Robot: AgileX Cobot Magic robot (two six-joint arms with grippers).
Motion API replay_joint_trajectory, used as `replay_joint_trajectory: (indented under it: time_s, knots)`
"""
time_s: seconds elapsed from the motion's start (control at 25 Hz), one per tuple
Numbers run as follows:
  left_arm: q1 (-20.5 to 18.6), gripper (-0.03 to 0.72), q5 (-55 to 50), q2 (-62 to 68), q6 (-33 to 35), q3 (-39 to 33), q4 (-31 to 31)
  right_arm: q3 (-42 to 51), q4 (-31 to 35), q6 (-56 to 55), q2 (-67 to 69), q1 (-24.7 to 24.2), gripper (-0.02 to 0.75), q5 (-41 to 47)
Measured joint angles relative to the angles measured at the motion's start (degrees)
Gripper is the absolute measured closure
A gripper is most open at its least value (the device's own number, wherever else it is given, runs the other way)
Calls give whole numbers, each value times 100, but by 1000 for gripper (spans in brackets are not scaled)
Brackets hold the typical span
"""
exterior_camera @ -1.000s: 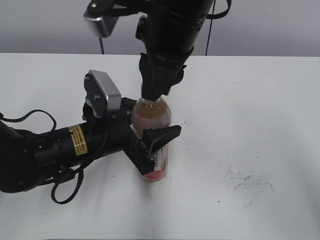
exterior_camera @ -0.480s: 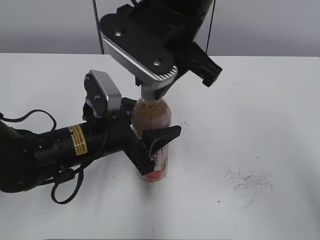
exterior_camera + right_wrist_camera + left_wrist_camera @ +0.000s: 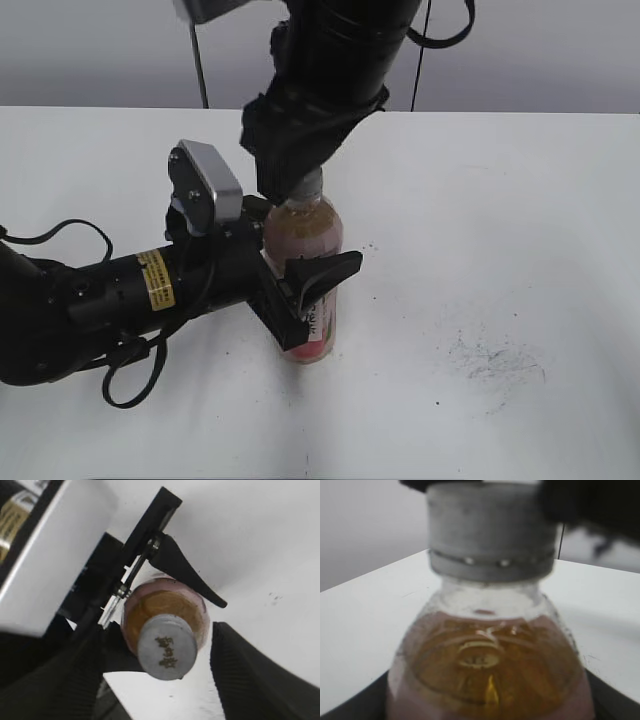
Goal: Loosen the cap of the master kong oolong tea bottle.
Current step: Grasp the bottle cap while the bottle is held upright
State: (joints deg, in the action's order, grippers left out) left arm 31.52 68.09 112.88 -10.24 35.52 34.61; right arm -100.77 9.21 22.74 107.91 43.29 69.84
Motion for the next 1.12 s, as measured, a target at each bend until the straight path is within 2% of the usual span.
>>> replay_joint_trajectory:
  time_s: [0.12, 0.2, 0.36, 0.44, 0.52, 0.64, 0.72, 0.84, 0.92, 1.12]
  knots:
    - [0, 246, 0, 0, 0, 0, 0, 0, -18, -938, 0, 0, 298, 0]
    - [0, 246, 0, 0, 0, 0, 0, 0, -43, -1174, 0, 0, 309, 0]
    - [0, 246, 0, 0, 0, 0, 0, 0, -54, -1269, 0, 0, 328, 5]
    - [0, 246, 0, 0, 0, 0, 0, 0, -74, -1265, 25, 0, 372, 11]
    - [0, 246, 0, 0, 0, 0, 0, 0, -129, -1190, 43, 0, 452, 11]
    - [0, 246, 0, 0, 0, 0, -5, 0, -153, -724, 43, 0, 472, 11]
    - [0, 246, 0, 0, 0, 0, -10, 0, -157, 58, 43, 0, 472, 11]
    - [0, 246, 0, 0, 0, 0, -10, 0, -164, 1933, 43, 0, 472, 21]
    - [0, 246, 0, 0, 0, 0, -10, 0, -164, 3514, 43, 0, 472, 21]
    - [0, 246, 0, 0, 12, 0, -10, -2, -158, 8412, 43, 12, 472, 26]
